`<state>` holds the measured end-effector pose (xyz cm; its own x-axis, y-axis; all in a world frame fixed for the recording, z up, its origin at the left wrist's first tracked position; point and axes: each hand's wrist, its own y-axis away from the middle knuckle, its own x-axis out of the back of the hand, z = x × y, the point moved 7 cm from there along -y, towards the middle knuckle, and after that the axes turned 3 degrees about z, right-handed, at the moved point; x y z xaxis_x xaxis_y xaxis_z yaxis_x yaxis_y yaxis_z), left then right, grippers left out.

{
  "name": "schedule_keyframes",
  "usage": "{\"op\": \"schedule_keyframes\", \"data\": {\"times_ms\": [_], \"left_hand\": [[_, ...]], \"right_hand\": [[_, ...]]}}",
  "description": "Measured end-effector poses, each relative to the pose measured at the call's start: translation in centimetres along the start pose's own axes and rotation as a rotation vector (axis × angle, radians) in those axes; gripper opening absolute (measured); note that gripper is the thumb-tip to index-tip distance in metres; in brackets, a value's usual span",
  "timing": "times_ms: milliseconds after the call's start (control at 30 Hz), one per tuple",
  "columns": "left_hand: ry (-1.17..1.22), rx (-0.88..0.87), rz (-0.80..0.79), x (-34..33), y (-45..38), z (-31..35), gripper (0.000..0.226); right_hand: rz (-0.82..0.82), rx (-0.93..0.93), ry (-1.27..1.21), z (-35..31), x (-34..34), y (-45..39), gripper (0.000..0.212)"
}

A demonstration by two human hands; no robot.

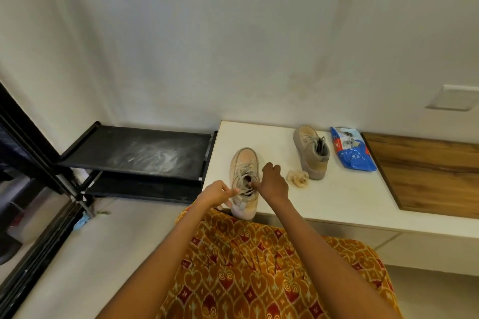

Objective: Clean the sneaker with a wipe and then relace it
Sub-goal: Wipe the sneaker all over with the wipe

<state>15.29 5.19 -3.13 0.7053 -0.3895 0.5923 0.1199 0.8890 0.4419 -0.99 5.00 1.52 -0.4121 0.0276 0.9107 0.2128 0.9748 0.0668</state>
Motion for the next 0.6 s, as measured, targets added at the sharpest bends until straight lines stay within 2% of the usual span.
{"op": "schedule_keyframes", "data": {"times_ms": [67,167,267,367,433,533,600], "left_hand": [[0.110,-0.003,0.008,0.3,0.3,0.3,0.024],[0.215,-0.054,0.215,1.9,0.2,0.8,0.015],[0.147,-0.192,0.317,2.5,0.3,2.5,0.015],[-0.123,-0.355,0.286,1.4,0.5,4.3,0.025],[-0.269,-0.395,0.298,0.8,0.7,4.7,0.026],[-0.349,-0.420,0.377,0.5,1.2,4.9,0.020],[-0.359,-0.423,0.427,0.6,1.4,4.9,0.017]], "right_hand": [[-0.066,-0.033,-0.097,0.6,-0.7,-0.2,0.038],[-0.028,-0.032,-0.263,0.5,-0.3,-0.3,0.028],[0.014,0.031,-0.319,-1.1,0.4,-0.1,0.020],[-0.022,0.155,-0.200,-2.6,0.1,0.3,0.023],[0.011,0.206,-0.056,-2.6,0.0,0.7,0.024],[0.116,0.288,0.175,-2.0,0.5,1.6,0.021],[0.154,0.326,0.215,-1.8,0.5,1.9,0.021]]}}
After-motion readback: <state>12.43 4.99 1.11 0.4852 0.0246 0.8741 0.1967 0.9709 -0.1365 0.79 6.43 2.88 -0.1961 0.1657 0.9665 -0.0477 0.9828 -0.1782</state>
